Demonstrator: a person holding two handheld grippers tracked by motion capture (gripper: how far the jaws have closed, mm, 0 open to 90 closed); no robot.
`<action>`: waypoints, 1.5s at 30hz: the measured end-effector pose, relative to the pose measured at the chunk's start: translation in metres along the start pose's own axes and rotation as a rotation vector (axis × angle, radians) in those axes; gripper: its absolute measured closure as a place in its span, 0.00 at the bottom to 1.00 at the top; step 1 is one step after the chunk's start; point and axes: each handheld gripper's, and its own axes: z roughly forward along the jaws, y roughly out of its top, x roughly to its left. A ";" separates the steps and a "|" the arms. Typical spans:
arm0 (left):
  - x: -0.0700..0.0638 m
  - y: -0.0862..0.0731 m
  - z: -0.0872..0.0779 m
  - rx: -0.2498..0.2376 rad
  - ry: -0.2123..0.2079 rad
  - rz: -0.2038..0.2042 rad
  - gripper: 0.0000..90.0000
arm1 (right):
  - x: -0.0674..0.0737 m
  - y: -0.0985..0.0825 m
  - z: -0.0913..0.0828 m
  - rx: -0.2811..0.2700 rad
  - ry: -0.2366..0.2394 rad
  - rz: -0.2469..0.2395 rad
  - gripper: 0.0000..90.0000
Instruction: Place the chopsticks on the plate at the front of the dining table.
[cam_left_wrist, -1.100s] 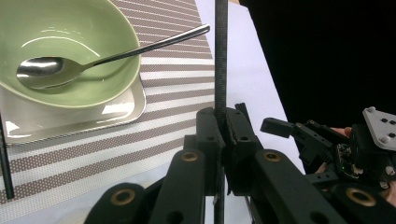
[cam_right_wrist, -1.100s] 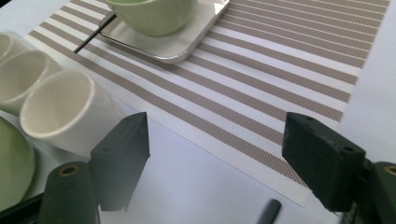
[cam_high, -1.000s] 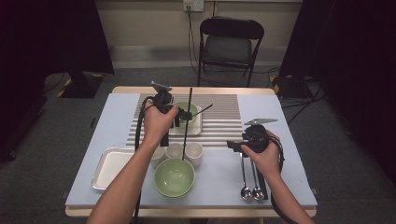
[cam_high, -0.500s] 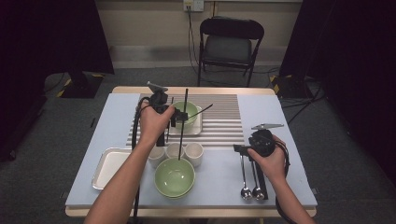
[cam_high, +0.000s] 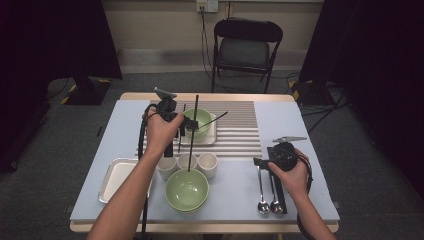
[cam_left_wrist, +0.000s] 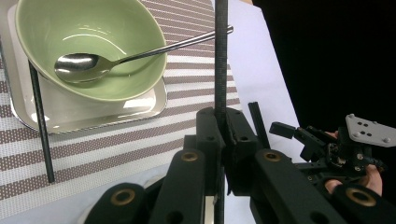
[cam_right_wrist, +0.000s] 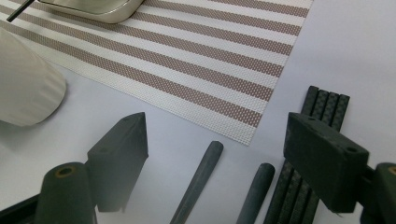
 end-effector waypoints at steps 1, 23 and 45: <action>0.001 0.000 -0.001 0.000 0.004 0.002 0.96 | 0.000 -0.001 0.000 0.002 -0.001 0.003 0.23; 0.012 -0.001 -0.005 -0.006 0.015 -0.009 0.96 | -0.016 -0.014 0.003 0.028 -0.069 0.004 0.23; 0.016 -0.001 -0.008 -0.014 0.014 -0.018 0.96 | -0.026 -0.021 0.011 0.030 -0.103 -0.006 0.22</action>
